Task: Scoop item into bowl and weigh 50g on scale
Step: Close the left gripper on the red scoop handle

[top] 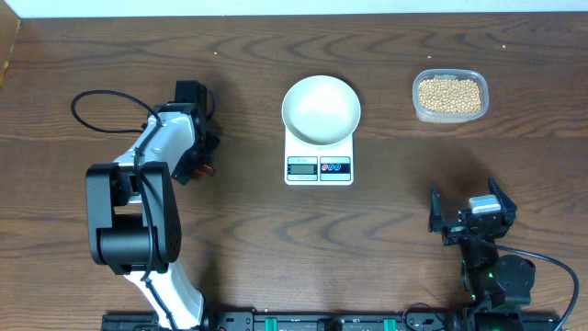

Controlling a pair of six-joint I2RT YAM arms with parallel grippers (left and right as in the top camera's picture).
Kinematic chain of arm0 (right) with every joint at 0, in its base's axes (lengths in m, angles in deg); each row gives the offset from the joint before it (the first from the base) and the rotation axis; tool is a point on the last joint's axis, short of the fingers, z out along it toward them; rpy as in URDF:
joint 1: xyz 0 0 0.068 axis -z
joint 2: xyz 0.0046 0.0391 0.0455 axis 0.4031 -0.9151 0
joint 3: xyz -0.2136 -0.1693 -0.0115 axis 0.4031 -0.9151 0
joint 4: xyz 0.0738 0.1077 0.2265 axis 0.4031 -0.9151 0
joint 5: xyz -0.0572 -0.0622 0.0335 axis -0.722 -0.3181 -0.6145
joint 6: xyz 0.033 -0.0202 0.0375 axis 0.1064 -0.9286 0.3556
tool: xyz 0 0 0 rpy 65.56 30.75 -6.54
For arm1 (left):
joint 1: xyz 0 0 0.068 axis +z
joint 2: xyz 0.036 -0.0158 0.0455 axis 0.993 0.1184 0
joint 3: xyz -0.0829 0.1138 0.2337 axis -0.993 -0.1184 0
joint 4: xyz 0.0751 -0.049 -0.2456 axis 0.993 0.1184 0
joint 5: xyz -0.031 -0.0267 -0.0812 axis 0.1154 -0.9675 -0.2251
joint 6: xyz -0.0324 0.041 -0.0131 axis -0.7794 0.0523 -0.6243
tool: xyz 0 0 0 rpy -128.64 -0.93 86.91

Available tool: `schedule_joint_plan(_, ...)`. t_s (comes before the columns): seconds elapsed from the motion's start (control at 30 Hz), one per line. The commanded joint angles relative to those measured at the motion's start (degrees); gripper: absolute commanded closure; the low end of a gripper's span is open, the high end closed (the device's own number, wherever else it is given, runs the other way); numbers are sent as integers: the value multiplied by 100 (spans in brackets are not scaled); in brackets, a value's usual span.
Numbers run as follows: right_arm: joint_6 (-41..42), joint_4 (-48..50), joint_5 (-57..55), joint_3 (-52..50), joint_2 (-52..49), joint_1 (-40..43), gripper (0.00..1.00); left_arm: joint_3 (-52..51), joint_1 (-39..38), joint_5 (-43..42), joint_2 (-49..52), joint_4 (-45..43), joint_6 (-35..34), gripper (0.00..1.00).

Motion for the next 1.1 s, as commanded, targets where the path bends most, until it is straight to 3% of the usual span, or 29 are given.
schedule_joint_plan(0.0, -35, -20, -24, -9, 4, -85, 1, 94, 87, 15, 70, -22, -57, 22)
schedule_joint_plan(0.7, -35, -20, -24, -9, 4, -85, 1, 55, 238, -229, 304, -37, -111, 46)
schedule_joint_plan(1.07, -35, -20, -24, -9, 4, -85, 1, 55, 245, -238, 315, -37, -109, 66)
